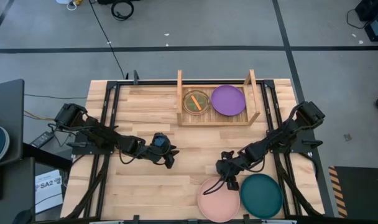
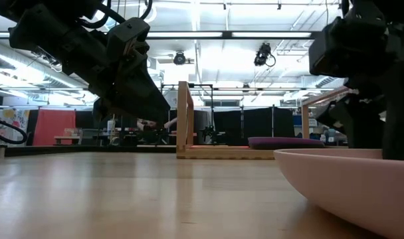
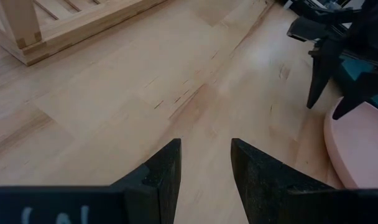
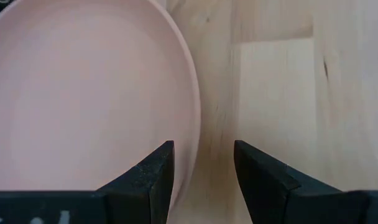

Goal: Place and stack plates onto a shelf
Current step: Stack the large light orange plate on top of the large purple plate on the shelf

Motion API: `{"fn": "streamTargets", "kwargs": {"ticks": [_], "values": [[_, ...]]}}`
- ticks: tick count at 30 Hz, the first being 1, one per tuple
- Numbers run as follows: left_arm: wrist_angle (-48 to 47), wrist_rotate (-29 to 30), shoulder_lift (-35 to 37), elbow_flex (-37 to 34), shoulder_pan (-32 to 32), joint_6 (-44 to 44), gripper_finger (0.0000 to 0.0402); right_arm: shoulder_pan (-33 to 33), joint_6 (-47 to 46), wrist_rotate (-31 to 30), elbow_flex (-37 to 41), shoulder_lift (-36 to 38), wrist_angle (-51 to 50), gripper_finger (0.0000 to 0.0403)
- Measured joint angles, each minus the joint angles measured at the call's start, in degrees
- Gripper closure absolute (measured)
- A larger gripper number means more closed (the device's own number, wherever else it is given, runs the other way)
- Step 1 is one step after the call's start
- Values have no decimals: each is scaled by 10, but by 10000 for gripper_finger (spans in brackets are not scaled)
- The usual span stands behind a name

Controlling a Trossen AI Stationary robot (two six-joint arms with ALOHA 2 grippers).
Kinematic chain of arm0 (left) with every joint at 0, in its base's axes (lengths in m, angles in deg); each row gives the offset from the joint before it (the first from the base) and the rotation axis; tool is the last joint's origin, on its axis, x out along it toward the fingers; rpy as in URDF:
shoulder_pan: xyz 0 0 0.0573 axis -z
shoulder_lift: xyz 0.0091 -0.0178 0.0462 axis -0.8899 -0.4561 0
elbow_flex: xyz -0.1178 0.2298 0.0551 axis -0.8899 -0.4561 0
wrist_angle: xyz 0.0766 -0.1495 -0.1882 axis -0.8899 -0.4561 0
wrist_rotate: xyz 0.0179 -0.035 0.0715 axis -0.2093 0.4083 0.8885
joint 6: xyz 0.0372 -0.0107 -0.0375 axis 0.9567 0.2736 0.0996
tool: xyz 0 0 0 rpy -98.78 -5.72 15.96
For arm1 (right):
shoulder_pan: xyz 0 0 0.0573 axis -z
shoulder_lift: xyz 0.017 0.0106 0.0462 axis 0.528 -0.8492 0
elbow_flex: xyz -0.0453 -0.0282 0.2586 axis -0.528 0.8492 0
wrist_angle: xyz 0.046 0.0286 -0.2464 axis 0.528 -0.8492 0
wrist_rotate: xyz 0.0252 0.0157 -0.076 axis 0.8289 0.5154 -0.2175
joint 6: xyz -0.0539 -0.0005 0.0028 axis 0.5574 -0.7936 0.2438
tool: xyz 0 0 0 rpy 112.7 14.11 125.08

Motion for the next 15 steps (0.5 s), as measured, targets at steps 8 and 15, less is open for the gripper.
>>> {"fn": "streamTargets", "kwargs": {"ticks": [8, 15], "values": [[0, 0, 0, 0, 0, 0, 255, -3, -4, 0, 4, 0, 0, 237], [0, 0, 0, 0, 0, 0, 255, -3, -4, -2, 4, 0, 0, 270]]}}
